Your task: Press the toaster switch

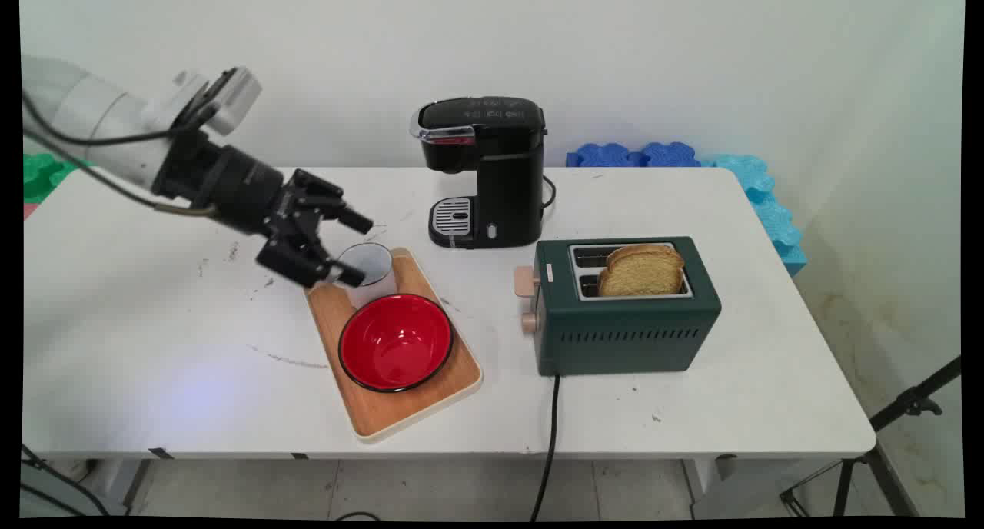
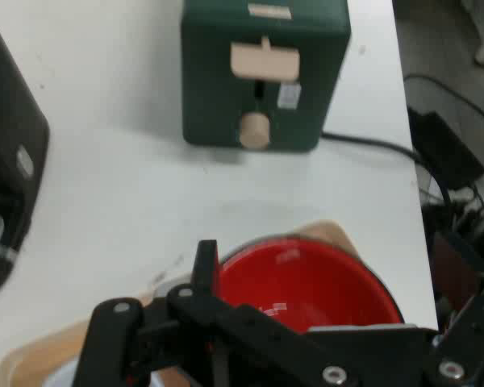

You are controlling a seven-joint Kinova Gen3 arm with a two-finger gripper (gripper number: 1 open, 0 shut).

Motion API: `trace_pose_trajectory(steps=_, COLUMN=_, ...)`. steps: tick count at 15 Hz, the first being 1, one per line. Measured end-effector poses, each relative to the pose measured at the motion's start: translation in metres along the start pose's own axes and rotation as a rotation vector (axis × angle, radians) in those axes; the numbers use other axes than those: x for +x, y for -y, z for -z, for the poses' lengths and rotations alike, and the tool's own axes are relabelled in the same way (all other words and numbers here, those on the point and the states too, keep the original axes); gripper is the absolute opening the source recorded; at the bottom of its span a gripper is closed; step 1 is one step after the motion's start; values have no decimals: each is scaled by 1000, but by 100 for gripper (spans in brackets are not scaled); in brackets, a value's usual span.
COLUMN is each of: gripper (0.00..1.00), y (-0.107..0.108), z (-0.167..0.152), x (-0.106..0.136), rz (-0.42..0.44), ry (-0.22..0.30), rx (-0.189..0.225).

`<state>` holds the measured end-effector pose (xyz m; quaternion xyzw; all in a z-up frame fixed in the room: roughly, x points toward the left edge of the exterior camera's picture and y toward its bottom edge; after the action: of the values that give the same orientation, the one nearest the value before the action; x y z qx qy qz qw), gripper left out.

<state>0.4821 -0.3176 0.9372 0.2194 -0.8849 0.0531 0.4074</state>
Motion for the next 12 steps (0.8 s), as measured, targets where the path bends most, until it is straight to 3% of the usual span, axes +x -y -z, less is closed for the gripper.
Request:
trace_pose_trajectory(steps=5, gripper=100, y=9, z=-26, x=55, rz=24, ry=-45, rx=5)
trace_pose_trajectory(steps=8, gripper=100, y=10, z=-56, x=98, rz=-3, ry=-46, rx=2)
trace_pose_trajectory(steps=12, gripper=100, y=12, z=-91, x=132, rz=-50, ry=-29, rx=-2)
